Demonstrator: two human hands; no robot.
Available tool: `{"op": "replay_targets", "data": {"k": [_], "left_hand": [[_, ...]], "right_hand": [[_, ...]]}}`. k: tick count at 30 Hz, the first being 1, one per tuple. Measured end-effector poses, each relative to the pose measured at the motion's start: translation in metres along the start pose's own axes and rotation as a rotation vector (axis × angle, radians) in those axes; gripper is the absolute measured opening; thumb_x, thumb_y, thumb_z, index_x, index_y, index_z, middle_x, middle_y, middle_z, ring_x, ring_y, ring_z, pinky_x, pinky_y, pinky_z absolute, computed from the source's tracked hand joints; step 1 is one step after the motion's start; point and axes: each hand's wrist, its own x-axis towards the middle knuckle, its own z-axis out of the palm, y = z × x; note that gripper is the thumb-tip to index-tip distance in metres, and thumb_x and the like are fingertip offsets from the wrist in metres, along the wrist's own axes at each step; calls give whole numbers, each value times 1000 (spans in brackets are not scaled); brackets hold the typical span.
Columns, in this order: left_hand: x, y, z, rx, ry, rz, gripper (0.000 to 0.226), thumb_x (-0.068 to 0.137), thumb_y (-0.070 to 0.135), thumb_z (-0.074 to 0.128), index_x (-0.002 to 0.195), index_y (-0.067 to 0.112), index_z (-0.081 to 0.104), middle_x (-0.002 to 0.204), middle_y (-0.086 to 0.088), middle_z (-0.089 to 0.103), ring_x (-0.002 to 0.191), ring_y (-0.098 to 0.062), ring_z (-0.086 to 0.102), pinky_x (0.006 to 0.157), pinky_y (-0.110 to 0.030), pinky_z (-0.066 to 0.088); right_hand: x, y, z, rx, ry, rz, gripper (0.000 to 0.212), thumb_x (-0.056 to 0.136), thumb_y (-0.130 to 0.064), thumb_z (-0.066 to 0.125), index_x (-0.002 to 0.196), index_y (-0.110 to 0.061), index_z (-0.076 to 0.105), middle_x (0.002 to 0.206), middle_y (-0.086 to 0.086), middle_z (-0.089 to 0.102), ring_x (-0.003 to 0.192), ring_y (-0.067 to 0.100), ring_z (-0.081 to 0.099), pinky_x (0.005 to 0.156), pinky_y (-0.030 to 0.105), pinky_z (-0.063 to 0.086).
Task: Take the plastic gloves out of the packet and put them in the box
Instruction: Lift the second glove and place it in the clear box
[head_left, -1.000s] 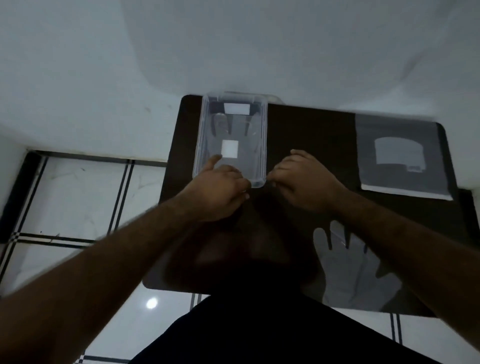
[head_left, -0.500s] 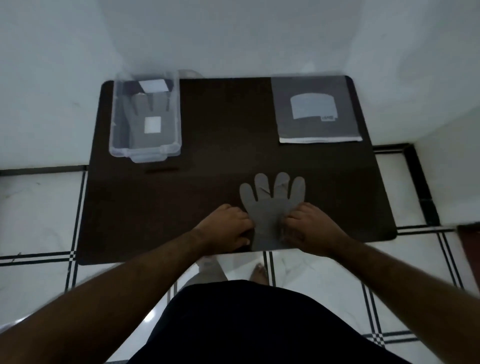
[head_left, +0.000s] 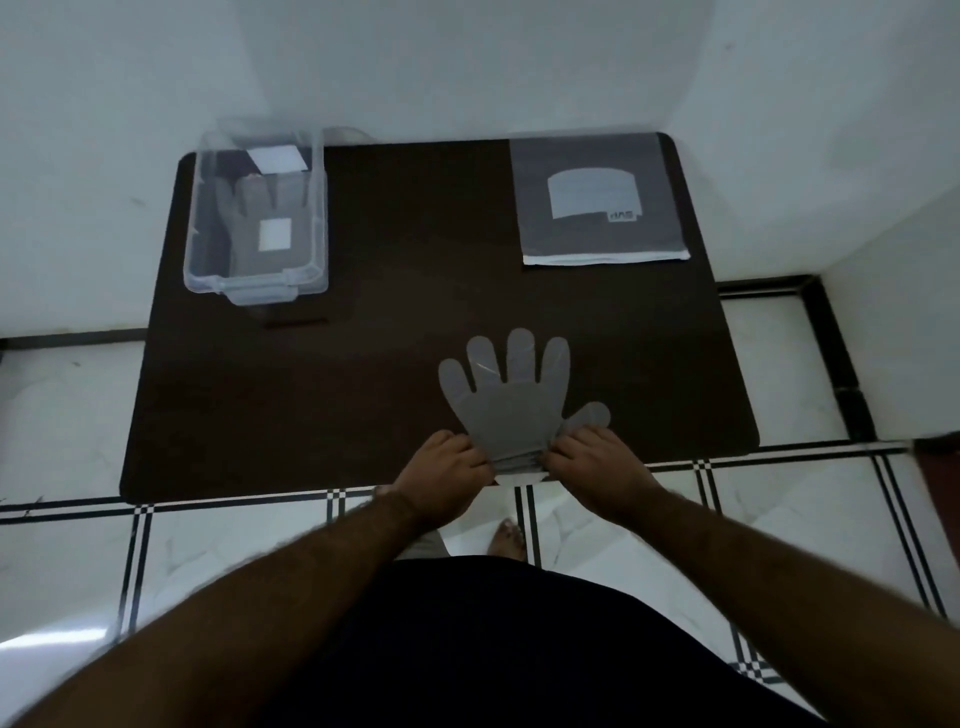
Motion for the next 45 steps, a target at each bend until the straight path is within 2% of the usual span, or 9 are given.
{"op": "replay_targets", "data": {"k": [7, 15, 20, 24, 27, 35, 39, 42, 45], "left_hand": [[0, -28, -40, -401, 190, -351, 15, 104, 33, 61, 110, 25, 72, 108, 6, 72, 105, -12, 62, 95, -38, 54], [-3, -145, -157, -911, 514, -595, 15, 100, 10, 72, 108, 23, 72, 100, 4, 77, 95, -11, 75, 82, -30, 61], [-8, -231, -243, -911, 631, -588, 14, 97, 5, 78, 110, 11, 78, 88, 8, 79, 84, -2, 73, 80, -23, 58], [-14, -306, -301, -784, 667, -606, 13, 88, 16, 83, 101, 18, 83, 94, -9, 82, 88, -20, 77, 92, -46, 64], [-14, -352, -335, -710, 706, -633, 13, 86, 15, 78, 98, 16, 82, 91, -10, 81, 79, -16, 73, 86, -43, 64], [-24, -433, -374, -655, 840, -613, 10, 98, 9, 66, 104, 8, 74, 87, -3, 77, 72, 1, 67, 74, -15, 50], [-31, -457, -366, -642, 831, -511, 6, 99, 14, 67, 99, 14, 73, 93, 2, 75, 85, -10, 72, 83, -25, 56], [-30, -471, -359, -849, 805, -507, 12, 99, 13, 68, 92, 22, 70, 107, -8, 80, 105, -21, 76, 90, -33, 59], [-26, -477, -360, -1189, 804, -527, 16, 99, 1, 61, 94, 15, 68, 99, -11, 82, 96, -26, 77, 81, -32, 58]], "right_hand": [[35, 2, -57, 277, 131, 94, 20, 103, -36, 55, 109, -27, 72, 107, -5, 73, 103, 11, 66, 101, 40, 54], [148, 4, -192, 869, 395, 165, 12, 100, -11, 72, 108, -15, 79, 100, -7, 77, 94, 5, 72, 83, 18, 59], [239, 0, -271, 966, 500, 123, 9, 95, -14, 79, 103, -18, 83, 96, -6, 82, 93, 12, 78, 91, 33, 64], [309, -10, -330, 966, 546, 80, 10, 90, -10, 84, 98, -15, 83, 92, -2, 83, 92, 16, 80, 96, 39, 63], [356, -21, -365, 948, 568, 49, 14, 88, -12, 84, 88, -25, 81, 87, -1, 83, 90, 19, 80, 97, 41, 63], [439, -34, -406, 965, 670, 60, 9, 88, -14, 85, 96, -11, 83, 84, 0, 81, 79, 8, 75, 86, 25, 63], [458, -35, -402, 959, 646, 36, 8, 89, -13, 86, 96, -15, 83, 80, -8, 80, 77, 4, 73, 83, 22, 61], [471, -36, -401, 945, 631, 35, 10, 89, -13, 86, 95, -20, 82, 86, -5, 81, 82, 7, 76, 87, 26, 62], [483, -38, -402, 959, 626, 53, 11, 89, -12, 86, 99, -11, 82, 91, 3, 82, 86, 12, 77, 88, 27, 63]]}}
